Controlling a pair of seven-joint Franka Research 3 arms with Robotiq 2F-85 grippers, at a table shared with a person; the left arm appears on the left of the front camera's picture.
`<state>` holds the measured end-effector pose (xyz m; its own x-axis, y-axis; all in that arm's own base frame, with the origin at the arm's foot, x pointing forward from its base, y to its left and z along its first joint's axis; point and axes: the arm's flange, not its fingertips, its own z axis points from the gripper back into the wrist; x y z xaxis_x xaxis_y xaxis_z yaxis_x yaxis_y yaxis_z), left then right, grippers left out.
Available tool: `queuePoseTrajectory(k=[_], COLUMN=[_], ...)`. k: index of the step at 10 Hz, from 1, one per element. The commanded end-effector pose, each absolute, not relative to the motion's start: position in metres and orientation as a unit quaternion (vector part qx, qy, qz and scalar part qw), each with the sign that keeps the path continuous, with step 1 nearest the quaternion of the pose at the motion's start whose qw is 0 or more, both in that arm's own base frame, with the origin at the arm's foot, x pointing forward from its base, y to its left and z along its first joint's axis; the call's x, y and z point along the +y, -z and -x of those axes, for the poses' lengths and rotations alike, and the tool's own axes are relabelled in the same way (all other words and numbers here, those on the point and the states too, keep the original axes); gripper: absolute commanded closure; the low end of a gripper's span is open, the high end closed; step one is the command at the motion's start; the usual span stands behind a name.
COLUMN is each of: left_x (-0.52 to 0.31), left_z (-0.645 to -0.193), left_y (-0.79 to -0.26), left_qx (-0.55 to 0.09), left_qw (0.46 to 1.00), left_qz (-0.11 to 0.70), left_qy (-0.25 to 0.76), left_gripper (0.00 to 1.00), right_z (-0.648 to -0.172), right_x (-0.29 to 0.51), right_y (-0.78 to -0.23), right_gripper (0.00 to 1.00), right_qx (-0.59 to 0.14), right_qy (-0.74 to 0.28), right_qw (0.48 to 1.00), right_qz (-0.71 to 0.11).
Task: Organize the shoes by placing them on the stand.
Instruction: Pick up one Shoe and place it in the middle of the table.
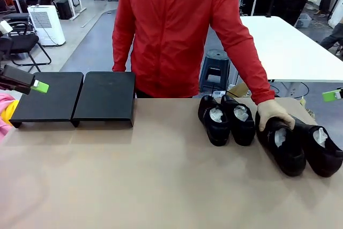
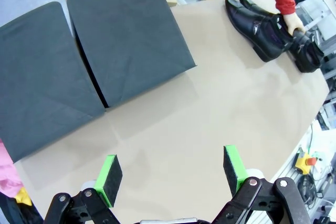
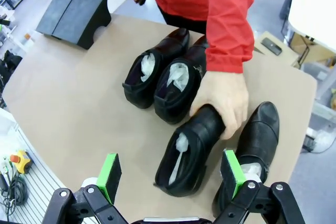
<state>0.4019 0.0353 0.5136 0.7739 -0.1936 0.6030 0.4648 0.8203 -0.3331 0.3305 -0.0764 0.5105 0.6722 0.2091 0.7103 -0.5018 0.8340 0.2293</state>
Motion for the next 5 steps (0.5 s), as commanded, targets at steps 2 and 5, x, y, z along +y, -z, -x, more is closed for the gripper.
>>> queuePoseTrajectory(k=[2,5], left_x=[0.0364,0.0364], left_z=[-0.4024,-0.4024], left_y=[-0.5134,-0.5134], left_qx=[-0.286,-0.286], left_qw=[0.907,0.907], left_qz=[0.248,0.248], left_qy=[0.184,0.184], left_gripper=[0.0,0.0], right_z=[-0.3314,-0.3308], right_x=[-0.0751,-0.0763], right_y=[-0.5105,-0.5101], right_gripper=[0.0,0.0], right_qx=[-0.353,-0.352], right_qy=[-0.199,-0.2], right_qw=[0.889,0.891], right_qz=[-0.214,-0.208])
